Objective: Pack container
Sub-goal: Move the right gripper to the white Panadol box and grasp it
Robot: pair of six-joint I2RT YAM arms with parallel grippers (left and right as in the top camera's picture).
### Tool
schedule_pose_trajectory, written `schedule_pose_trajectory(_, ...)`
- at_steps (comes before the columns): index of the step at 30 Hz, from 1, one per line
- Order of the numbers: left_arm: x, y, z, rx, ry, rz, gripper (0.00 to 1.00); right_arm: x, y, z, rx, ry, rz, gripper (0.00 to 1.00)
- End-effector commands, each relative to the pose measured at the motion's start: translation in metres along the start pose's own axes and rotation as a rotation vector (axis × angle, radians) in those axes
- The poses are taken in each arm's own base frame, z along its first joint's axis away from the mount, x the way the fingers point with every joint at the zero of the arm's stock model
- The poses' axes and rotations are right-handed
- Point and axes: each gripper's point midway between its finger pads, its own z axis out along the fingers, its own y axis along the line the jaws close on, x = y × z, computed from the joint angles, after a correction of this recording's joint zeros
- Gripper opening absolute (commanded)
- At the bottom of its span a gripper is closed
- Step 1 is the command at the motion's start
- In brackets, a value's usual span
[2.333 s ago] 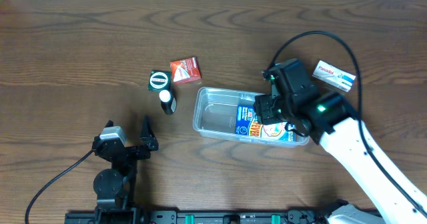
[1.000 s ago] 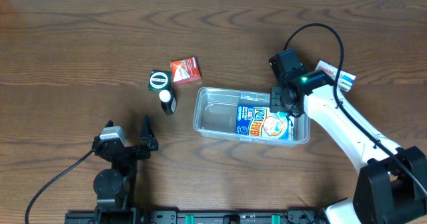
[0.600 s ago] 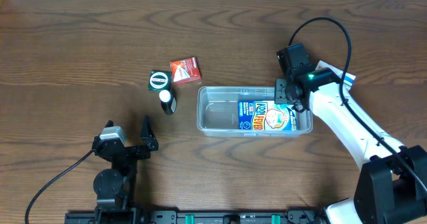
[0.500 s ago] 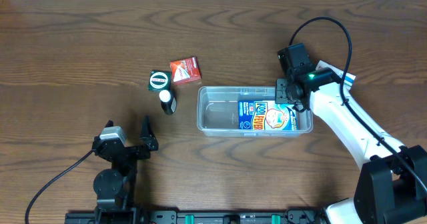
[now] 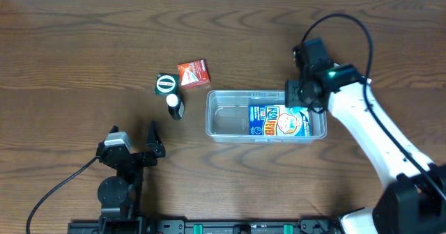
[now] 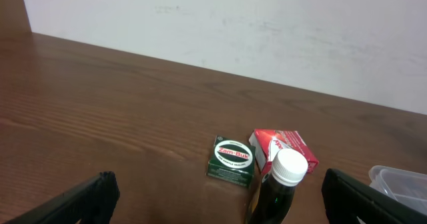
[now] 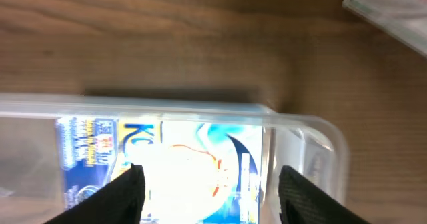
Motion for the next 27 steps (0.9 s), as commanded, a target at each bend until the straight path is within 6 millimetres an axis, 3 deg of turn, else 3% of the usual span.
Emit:
schedule_pose_trajectory(1,0.016,0.006,0.001,-0.024,0.046,0.018,0.98,-0.029,-0.007,-0.044,-0.032,-0.102,0.034,0.64)
schedule_pose_trajectory(3,0.016,0.006,0.001,-0.024,0.046,0.018,0.98,-0.034,-0.016,-0.056,-0.024,-0.107,0.057,0.66)
schedule_pose_trajectory(6,0.016,0.006,0.001,-0.024,0.046,0.018,0.98,-0.043,-0.036,-0.066,-0.005,-0.117,0.102,0.76)
schedule_pose_trajectory(12,0.016,0.006,0.001,-0.024,0.046,0.018,0.98,-0.056,-0.091,-0.062,0.044,-0.136,0.212,0.87)
schedule_pose_trajectory(15,0.016,0.006,0.001,-0.024,0.046,0.018,0.98,-0.065,-0.117,-0.054,0.077,-0.15,0.178,0.98)
schedule_pose_trajectory(19,0.016,0.006,0.001,-0.024,0.046,0.018,0.98,-0.092,-0.145,-0.038,0.108,-0.214,0.138,0.99)
schedule_pose_trajectory(23,0.016,0.006,0.001,-0.024,0.046,0.018,0.98,-0.116,-0.156,-0.016,0.13,-0.263,0.064,0.99)
schedule_pose_trajectory(27,0.016,0.006,0.001,-0.024,0.046,0.018,0.98,-0.129,-0.159,0.023,0.147,-0.249,-0.079,0.99)
